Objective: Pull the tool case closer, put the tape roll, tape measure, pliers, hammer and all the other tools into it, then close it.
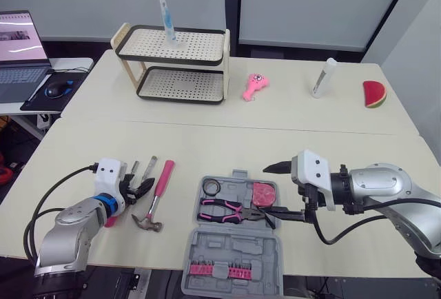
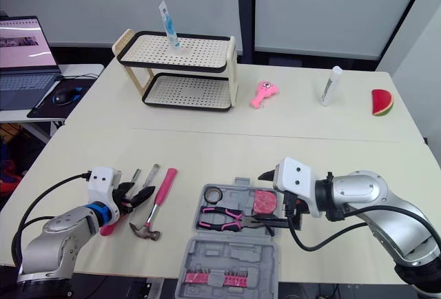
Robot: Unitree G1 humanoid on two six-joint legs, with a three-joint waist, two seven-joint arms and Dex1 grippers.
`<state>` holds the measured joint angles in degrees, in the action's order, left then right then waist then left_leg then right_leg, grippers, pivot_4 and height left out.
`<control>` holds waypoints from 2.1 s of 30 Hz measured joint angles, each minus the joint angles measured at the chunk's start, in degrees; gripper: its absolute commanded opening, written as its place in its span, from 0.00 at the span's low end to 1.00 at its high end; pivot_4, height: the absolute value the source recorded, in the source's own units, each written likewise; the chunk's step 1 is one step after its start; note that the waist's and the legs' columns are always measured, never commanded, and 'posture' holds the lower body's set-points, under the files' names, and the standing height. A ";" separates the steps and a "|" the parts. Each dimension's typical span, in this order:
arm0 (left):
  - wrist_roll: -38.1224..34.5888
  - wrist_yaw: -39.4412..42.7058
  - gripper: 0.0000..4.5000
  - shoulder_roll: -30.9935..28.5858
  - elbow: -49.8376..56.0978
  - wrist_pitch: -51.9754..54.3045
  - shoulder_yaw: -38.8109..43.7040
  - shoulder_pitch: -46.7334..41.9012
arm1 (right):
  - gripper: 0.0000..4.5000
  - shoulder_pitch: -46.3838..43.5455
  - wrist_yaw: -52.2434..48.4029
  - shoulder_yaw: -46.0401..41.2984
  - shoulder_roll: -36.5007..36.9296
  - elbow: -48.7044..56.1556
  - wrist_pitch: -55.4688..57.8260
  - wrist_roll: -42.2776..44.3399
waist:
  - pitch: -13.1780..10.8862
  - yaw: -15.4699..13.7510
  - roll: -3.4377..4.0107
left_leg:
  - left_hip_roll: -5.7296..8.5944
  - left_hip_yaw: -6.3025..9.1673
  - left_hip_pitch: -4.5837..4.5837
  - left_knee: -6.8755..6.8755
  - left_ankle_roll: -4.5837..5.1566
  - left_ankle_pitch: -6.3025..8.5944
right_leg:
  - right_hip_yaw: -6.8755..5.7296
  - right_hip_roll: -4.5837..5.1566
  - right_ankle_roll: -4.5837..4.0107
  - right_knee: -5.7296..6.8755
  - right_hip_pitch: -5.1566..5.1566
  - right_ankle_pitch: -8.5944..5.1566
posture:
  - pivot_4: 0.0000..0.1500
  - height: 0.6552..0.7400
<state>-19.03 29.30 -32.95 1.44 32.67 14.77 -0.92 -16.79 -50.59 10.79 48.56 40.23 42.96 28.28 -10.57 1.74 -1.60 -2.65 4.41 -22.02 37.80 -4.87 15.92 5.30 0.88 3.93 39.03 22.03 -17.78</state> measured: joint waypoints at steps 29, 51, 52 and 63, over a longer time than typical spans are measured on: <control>-4.67 22.36 0.75 -15.81 12.77 -8.50 8.67 14.18 | 1.00 17.72 -4.32 -15.22 7.58 2.73 -4.65 0.75 | 0.02 -0.22 0.07 | 0.01 -0.06 0.05 0.00 0.00 0.00 | -0.07 0.05 -0.05 0.00 -0.11 -0.06 | 1.00 0.94; 1.68 41.81 0.21 -21.52 14.12 -24.69 -1.99 21.89 | 0.49 41.24 -10.57 -23.20 9.60 -4.59 -24.23 -19.45 | 0.09 0.09 0.06 | -0.06 -0.14 0.51 0.02 0.00 0.00 | 0.12 -0.07 -0.05 -0.04 -0.54 -0.07 | 1.00 0.94; 2.22 41.39 0.14 -21.22 14.15 -24.57 -3.52 20.65 | 0.46 40.32 -10.22 -21.60 9.38 -4.63 -24.14 -20.14 | 0.08 0.09 0.07 | -0.06 -0.14 0.50 0.03 0.00 0.00 | 0.12 -0.07 -0.05 -0.04 -0.53 -0.07 | 1.00 0.94; 12.85 39.51 0.00 -16.41 3.26 -30.72 -20.71 5.02 | 0.00 27.52 -6.60 -0.95 5.07 -6.98 -19.07 -26.84 | 0.05 0.10 0.09 | -0.03 -0.14 0.31 0.07 0.01 0.00 | 0.17 -0.09 0.02 -0.06 -0.33 -0.01 | 1.00 0.94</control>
<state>-6.18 68.81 -49.36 4.70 1.94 -5.94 4.11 10.73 -57.19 9.84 53.63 33.25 23.89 1.44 -10.52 1.84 -1.51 -2.68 4.27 -21.71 37.87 -4.86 15.92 5.47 0.79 3.95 38.97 21.70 -17.79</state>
